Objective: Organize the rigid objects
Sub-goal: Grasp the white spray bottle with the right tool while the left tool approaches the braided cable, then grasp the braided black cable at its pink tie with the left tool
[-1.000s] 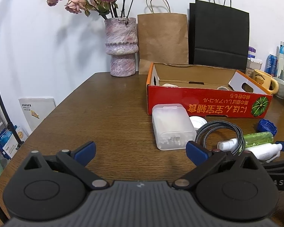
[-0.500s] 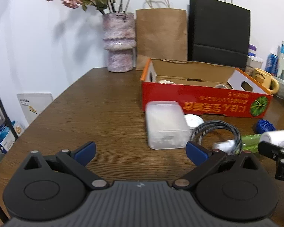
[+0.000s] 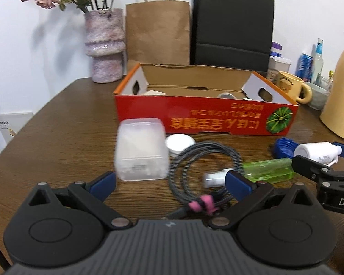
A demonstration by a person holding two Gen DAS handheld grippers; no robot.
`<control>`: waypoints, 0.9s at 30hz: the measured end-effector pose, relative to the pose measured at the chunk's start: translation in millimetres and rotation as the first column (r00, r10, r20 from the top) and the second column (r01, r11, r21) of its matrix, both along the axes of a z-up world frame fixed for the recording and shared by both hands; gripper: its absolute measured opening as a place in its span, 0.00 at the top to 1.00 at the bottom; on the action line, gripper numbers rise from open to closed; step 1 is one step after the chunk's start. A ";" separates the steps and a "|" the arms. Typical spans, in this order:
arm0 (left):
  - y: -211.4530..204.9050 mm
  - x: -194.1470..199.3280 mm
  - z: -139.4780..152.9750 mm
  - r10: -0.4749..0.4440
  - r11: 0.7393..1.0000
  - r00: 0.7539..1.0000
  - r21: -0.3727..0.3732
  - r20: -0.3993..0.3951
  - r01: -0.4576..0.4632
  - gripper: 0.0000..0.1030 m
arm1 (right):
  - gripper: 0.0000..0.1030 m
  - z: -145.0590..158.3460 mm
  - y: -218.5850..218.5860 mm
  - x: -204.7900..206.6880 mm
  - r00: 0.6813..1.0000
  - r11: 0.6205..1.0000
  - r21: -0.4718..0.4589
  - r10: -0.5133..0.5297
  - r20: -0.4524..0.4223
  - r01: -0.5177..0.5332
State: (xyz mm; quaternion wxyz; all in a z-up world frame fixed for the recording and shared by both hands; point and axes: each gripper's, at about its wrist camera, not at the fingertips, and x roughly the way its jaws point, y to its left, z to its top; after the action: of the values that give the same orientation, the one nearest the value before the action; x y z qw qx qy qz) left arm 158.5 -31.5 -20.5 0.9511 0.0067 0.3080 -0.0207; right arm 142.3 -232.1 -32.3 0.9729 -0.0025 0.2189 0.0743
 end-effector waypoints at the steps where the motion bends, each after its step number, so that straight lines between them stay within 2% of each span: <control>1: -3.3 1.7 -0.8 -0.001 1.000 1.000 0.003 -0.005 0.001 0.00 | 0.05 -0.1 -3.1 0.3 1.000 1.000 0.004 -0.001 0.001 0.001; 14: -26.6 26.4 -11.6 -0.012 0.999 0.998 -0.052 -0.060 0.009 0.00 | 0.05 -1.6 -26.5 4.0 1.000 1.000 0.010 -0.005 0.008 0.005; 19: -21.2 33.5 -15.7 -0.017 0.994 0.997 -0.107 -0.079 0.009 0.00 | 0.05 -2.0 -27.9 3.4 1.000 1.000 0.012 0.000 0.012 0.000; 22: -19.0 38.6 -21.9 -0.030 0.990 0.992 -0.137 -0.120 0.013 0.00 | 0.05 -3.0 -25.5 3.3 1.000 1.000 0.009 0.001 0.008 -0.001; 27: -20.6 39.0 -24.5 -0.030 0.991 0.992 -0.131 -0.120 0.014 0.00 | 0.05 -3.2 -23.6 3.3 1.000 1.000 0.008 0.002 0.007 -0.002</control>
State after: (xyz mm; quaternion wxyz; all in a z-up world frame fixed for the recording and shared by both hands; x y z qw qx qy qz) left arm 197.5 -52.1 -45.1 0.9288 -0.0530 0.3632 -0.0516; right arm 145.6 -255.7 -35.5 0.9736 0.0008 0.2152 0.0758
